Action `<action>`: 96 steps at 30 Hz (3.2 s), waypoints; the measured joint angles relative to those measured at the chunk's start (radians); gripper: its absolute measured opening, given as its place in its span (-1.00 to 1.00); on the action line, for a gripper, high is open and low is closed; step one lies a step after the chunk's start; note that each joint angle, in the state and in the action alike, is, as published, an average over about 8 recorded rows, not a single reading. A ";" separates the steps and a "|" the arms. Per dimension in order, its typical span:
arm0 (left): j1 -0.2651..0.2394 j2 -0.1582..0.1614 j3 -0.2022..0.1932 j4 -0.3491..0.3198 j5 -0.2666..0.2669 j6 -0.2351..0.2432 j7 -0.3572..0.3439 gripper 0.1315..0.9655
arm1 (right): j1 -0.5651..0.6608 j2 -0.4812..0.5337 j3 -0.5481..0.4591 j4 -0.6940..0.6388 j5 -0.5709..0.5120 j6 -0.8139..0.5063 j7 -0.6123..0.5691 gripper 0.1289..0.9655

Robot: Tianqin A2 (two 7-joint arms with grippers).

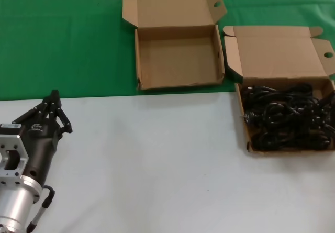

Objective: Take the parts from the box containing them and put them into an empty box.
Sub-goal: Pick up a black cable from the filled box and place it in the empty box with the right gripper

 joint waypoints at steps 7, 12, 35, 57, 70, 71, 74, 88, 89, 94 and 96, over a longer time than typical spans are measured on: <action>0.000 0.000 0.000 0.000 0.000 0.000 0.000 -0.98 | -0.023 0.061 0.009 0.122 0.000 -0.027 0.142 -0.95; 0.000 0.000 0.000 0.000 0.000 0.000 0.000 -0.98 | -0.012 0.081 0.018 0.165 0.004 -0.038 0.204 -0.96; 0.000 0.000 0.000 0.000 0.000 0.000 0.000 -0.98 | 0.142 -0.033 0.013 0.114 0.000 0.000 0.207 -0.96; 0.000 0.000 0.000 0.000 0.000 0.000 0.000 -0.98 | 0.264 -0.332 -0.029 -0.096 0.009 0.118 0.031 -0.96; 0.000 0.000 0.000 0.000 0.000 0.000 0.000 -0.98 | 0.376 -0.528 -0.024 -0.405 0.031 0.158 -0.194 -0.96; 0.000 0.000 0.000 0.000 0.000 0.000 0.000 -0.98 | 0.388 -0.543 -0.020 -0.439 0.035 0.161 -0.219 -0.96; 0.000 0.000 0.000 0.000 0.000 0.000 0.000 -0.98 | 0.427 -0.588 -0.003 -0.547 0.046 0.174 -0.298 -0.96; 0.000 0.000 0.000 0.000 0.000 0.000 0.000 -0.98 | 0.525 -0.718 0.065 -0.872 0.071 0.313 -0.562 -0.96; 0.000 0.000 0.000 0.000 0.000 0.000 0.000 -0.98 | 0.524 -0.721 0.068 -0.878 0.071 0.323 -0.569 -0.96; 0.000 0.000 0.000 0.000 0.000 0.000 0.000 -0.98 | 0.519 -0.733 0.077 -0.894 0.068 0.361 -0.593 -0.96; 0.000 0.000 0.000 0.000 0.000 0.000 0.000 -0.98 | 0.516 -0.736 0.080 -0.897 0.066 0.372 -0.600 -0.96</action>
